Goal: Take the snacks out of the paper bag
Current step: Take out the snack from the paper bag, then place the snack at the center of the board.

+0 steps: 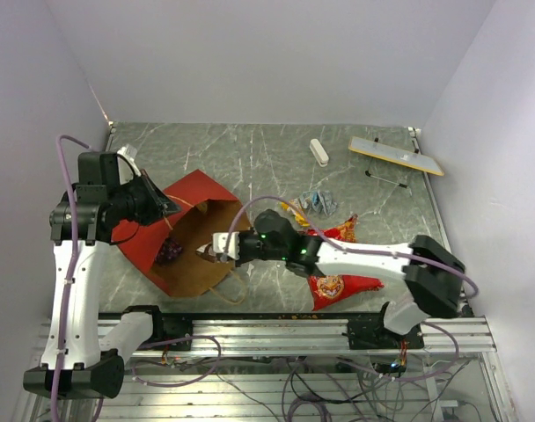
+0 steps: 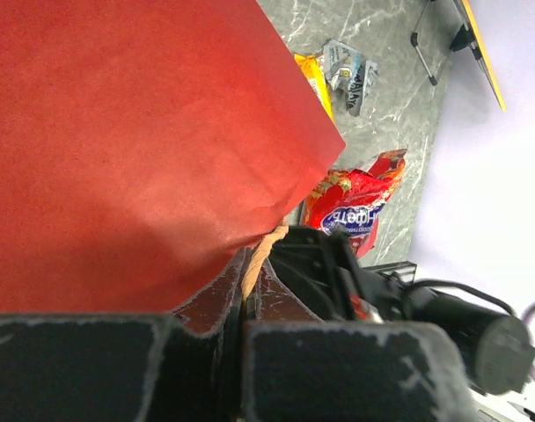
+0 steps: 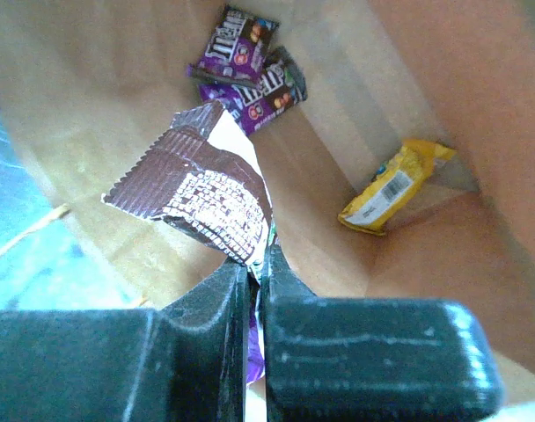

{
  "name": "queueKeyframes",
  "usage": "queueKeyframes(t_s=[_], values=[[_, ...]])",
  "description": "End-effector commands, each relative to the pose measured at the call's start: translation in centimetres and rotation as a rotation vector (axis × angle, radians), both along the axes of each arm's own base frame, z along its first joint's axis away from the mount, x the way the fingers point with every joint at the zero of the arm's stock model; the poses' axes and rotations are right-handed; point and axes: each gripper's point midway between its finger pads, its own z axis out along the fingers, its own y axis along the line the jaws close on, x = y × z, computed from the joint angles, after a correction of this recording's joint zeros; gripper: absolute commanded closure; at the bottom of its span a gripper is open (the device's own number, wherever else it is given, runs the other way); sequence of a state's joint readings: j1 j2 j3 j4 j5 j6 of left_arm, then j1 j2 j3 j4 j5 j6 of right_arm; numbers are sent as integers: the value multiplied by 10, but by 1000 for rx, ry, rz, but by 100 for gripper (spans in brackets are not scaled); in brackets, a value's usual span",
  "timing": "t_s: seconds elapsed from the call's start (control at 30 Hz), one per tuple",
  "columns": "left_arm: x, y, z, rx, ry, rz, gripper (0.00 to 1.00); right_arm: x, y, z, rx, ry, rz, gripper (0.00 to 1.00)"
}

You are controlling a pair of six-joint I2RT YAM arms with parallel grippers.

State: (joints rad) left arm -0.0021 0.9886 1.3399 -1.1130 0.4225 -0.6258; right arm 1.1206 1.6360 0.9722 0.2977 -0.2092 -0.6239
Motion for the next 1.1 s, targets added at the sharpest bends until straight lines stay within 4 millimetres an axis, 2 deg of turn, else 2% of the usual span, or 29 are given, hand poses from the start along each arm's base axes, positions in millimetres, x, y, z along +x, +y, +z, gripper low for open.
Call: queueKeyframes(t_s=[0.0,0.13,0.23,0.37,0.47,0.53,0.57,0.6,0.67,0.77,0.8,0.9,0.93,1.07], values=[[6,0,1,-9,-27,14,93,-22,-27,40,60,27,30,100],[8,3,-4,18,-15,18,93,-25,-57,69,136,-38,-15,100],[9,2,-8,13,-9,9,93,-4,-85,95,230,-116,-180,100],[5,2,-13,18,3,1,93,44,-139,124,416,-116,-545,100],[6,2,-13,22,-1,-4,93,86,-172,130,525,29,-773,100],[7,2,-12,21,-4,-7,93,120,-196,130,613,184,-962,100],[8,1,-12,22,-7,-10,93,136,-205,123,608,239,-1051,100],[8,2,-12,23,-6,-10,93,145,-211,104,533,306,-1109,100],[9,2,-11,26,-6,-12,93,162,-215,87,462,396,-1179,100],[8,3,-11,33,-6,-9,93,175,-216,55,358,536,-1247,100],[8,3,-11,35,-9,-9,93,179,-217,38,306,584,-1272,100],[7,3,-10,37,-7,-10,93,183,-221,8,182,675,-1349,100],[7,3,-10,37,-7,-9,93,185,-220,6,162,702,-1371,100],[6,4,-11,40,-4,-6,93,176,-231,-25,20,778,-1495,100]])
